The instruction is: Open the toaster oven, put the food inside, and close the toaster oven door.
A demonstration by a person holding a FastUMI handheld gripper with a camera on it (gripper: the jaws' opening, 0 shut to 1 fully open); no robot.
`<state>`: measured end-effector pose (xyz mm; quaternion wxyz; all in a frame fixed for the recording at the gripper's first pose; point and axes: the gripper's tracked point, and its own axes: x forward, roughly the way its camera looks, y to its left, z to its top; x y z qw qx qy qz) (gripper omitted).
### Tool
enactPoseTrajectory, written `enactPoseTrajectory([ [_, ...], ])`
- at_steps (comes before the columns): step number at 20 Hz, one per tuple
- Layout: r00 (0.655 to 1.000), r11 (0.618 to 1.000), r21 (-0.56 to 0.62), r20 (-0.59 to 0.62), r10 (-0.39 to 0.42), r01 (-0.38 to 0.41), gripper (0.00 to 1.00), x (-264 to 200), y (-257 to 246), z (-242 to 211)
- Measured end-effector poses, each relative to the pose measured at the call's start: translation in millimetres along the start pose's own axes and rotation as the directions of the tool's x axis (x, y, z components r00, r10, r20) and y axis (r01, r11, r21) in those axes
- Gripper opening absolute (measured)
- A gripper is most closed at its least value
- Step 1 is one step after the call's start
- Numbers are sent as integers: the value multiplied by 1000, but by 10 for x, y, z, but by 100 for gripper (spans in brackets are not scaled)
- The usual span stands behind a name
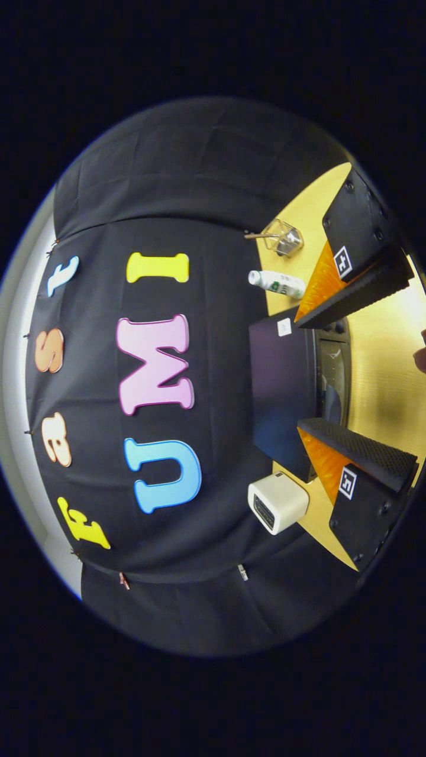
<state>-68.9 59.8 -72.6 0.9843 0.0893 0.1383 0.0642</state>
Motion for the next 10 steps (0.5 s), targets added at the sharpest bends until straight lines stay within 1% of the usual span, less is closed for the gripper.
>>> enactPoseTrajectory([
  [5, 993, 1000, -14, 118, -2, 4, 98, -325, -300, 582],
  [6, 992, 1000, 1, 126, -7, 7, 98, -375, -384, 665],
  [10, 994, 995, 100, 100, -35, 25, 98, -560, -741, 735],
])
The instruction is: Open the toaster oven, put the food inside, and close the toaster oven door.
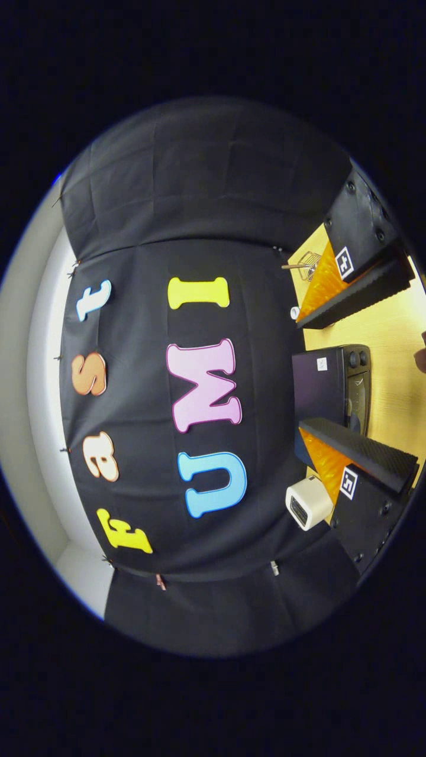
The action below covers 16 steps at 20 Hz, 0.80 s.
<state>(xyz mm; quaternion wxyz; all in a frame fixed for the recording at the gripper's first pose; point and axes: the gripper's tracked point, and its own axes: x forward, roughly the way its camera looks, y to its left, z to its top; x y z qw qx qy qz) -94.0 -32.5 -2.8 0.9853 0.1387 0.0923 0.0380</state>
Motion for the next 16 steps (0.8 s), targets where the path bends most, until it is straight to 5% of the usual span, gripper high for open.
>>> enactPoseTrajectory([
  [8, 999, 997, -69, 34, -35, 37, 98, -9, -698, 371],
  [16, 998, 992, -117, 18, 52, -49, 98, 15, -795, 277],
])
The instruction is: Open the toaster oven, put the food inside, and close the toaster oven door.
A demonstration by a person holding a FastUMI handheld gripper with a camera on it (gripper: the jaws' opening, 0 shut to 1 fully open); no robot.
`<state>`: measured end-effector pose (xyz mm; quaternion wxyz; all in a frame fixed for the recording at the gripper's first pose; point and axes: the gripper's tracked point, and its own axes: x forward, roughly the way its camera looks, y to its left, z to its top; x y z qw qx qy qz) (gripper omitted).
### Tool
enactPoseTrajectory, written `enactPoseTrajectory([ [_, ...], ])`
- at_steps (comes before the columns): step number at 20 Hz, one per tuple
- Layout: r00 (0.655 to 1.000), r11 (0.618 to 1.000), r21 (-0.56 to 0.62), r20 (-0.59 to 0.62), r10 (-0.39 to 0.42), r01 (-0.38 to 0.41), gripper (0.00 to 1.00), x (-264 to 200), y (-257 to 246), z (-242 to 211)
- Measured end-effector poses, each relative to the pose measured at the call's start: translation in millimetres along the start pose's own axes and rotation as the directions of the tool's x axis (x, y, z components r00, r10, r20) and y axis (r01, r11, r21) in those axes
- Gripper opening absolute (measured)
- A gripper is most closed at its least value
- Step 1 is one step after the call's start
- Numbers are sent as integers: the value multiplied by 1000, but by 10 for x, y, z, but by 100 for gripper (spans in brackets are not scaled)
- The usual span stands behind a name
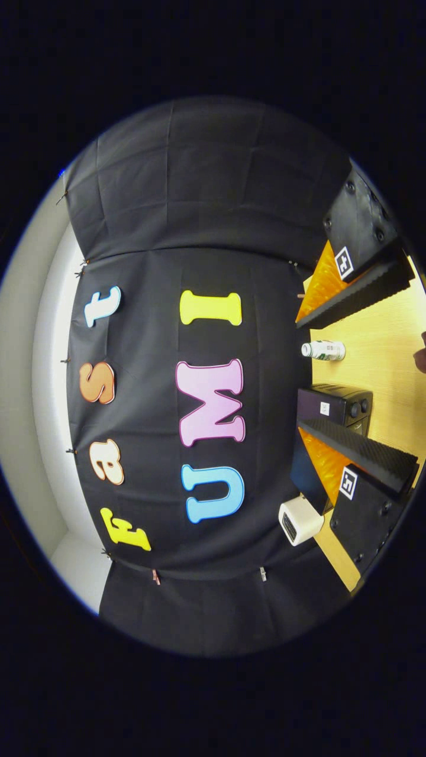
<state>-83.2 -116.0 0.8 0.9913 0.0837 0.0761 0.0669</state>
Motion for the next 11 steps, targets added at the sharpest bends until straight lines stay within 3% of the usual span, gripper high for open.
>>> enactPoseTrajectory([
  [4, 1000, 1000, 2, -5, 26, -26, 98, -2, -30, -69],
  [11, 1000, 998, -55, 29, -10, 12, 98, 138, -161, -47],
])
